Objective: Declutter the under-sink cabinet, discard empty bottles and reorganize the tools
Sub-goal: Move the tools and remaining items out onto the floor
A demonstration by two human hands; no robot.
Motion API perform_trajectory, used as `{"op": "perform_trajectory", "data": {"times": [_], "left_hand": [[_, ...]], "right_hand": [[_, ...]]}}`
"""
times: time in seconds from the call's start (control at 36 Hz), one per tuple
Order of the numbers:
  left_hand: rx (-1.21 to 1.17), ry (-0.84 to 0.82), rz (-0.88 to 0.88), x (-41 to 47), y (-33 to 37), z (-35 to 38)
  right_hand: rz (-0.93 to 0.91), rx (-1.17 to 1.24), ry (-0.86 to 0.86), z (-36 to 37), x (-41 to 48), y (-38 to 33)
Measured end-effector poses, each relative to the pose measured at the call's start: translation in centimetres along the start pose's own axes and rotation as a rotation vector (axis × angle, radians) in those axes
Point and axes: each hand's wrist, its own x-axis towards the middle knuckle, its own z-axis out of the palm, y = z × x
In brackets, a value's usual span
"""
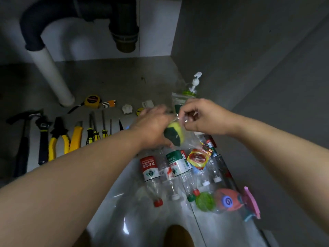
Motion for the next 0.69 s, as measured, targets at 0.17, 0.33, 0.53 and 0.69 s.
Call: {"op": "perform_trajectory", "data": {"times": [0.17, 0.33, 0.53, 0.69], "left_hand": [[-0.686, 0.021, -0.394, -0.7, -3.2, 1.2], [-1.3, 0.329, -0.673, -1.2, -6.8, 1.5], [-1.463, 0.333, -0.724, -0.3, -8.4, 2.5], [-1.458, 0.275, -0.688, 0.3, -8.3, 3.3]], "right_hand": [[0.339, 0.246, 0.446, 1.9, 4.4, 4.8], [0.925, 0.416, 0.331, 4.6, 6.7, 11.0], [0.999, 0.388, 0.296, 9.2, 9.3, 12.3], [1.038, 0.633, 0.452, 11.3, 9.3, 11.9]]}}
